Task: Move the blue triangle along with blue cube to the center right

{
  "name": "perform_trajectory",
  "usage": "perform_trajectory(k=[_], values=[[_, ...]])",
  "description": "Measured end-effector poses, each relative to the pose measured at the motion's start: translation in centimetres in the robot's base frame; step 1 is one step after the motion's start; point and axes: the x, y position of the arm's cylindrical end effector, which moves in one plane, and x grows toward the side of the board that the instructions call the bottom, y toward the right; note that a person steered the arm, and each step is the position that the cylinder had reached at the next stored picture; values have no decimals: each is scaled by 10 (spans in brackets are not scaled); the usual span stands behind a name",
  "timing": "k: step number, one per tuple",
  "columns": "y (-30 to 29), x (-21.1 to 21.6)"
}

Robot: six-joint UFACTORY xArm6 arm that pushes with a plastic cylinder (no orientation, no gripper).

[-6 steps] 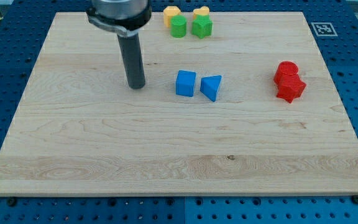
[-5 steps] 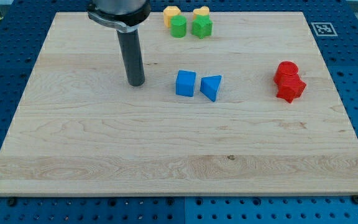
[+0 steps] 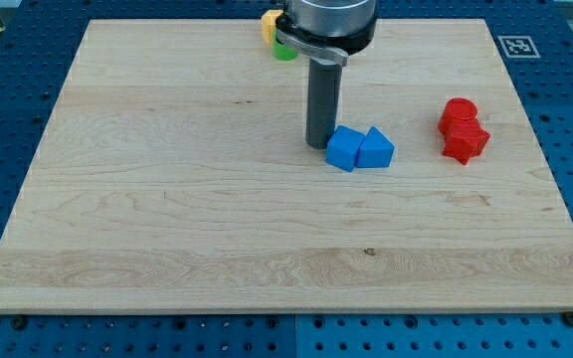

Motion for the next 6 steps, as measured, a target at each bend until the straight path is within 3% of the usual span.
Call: perform_trajectory(k=[6], values=[[50, 26]])
